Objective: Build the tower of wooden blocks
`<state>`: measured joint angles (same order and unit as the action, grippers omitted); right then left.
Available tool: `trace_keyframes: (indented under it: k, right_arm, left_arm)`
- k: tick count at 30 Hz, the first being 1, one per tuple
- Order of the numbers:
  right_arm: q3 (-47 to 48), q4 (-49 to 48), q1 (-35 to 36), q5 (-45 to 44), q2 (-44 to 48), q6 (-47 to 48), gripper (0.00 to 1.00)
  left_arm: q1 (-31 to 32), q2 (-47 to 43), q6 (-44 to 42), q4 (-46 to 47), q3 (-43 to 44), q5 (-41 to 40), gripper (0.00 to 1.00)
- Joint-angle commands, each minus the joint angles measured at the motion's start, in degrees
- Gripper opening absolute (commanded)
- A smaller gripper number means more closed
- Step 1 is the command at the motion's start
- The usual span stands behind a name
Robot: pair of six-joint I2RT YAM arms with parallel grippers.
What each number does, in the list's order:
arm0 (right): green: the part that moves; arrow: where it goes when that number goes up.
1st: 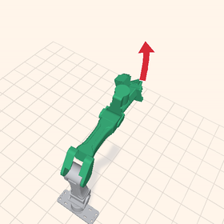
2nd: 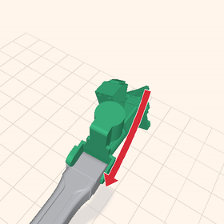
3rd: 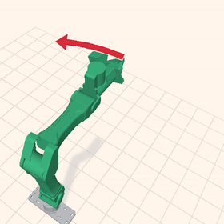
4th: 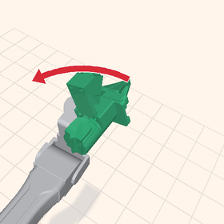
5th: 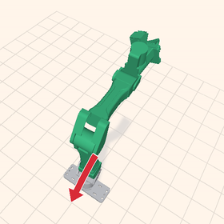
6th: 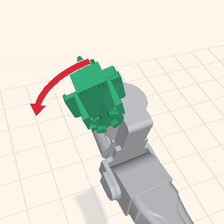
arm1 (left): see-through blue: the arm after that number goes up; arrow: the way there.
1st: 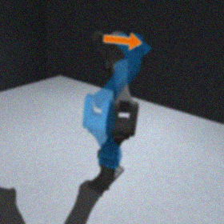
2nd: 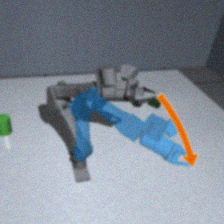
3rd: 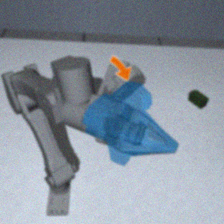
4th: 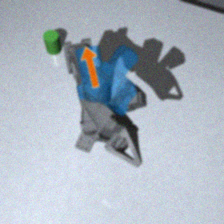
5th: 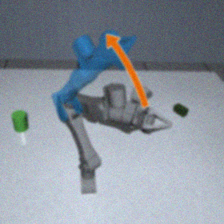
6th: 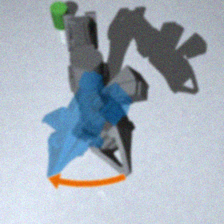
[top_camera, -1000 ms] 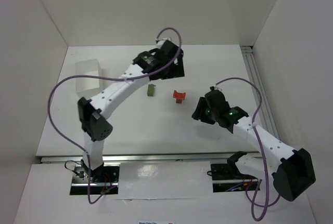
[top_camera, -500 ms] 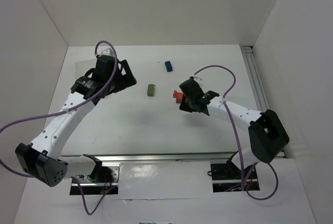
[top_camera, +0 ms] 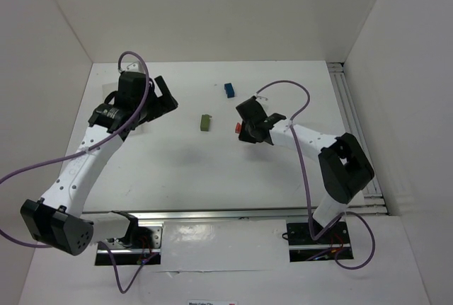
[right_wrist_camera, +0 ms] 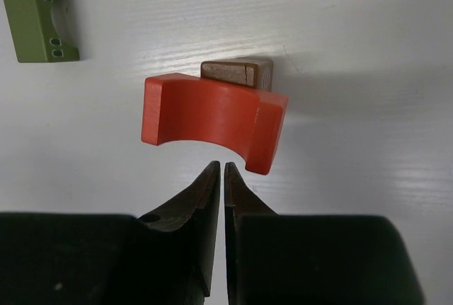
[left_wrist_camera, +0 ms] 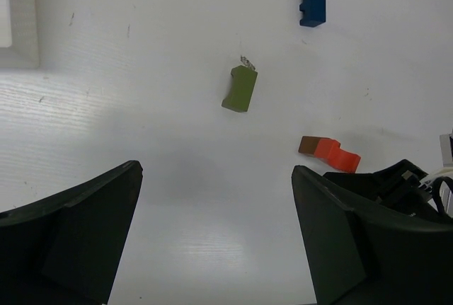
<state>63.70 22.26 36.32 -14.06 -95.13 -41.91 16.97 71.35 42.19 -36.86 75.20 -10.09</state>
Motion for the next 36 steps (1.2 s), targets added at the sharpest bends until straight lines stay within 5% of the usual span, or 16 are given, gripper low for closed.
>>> trace_keyframes:
  k: [1,36]
  right_arm:
    - [3.09,-1.78,-0.28,-1.93,-1.54,0.69,0.13]
    - [5.91,-0.73,0.25,-4.57,-4.10,0.69,0.13]
  left_arm:
    - [-1.15,-2.01,-0.97,2.14,-0.32,0.95,1.00]
    - [-1.68,-1.48,-1.50,2.14,-0.32,1.47,1.00]
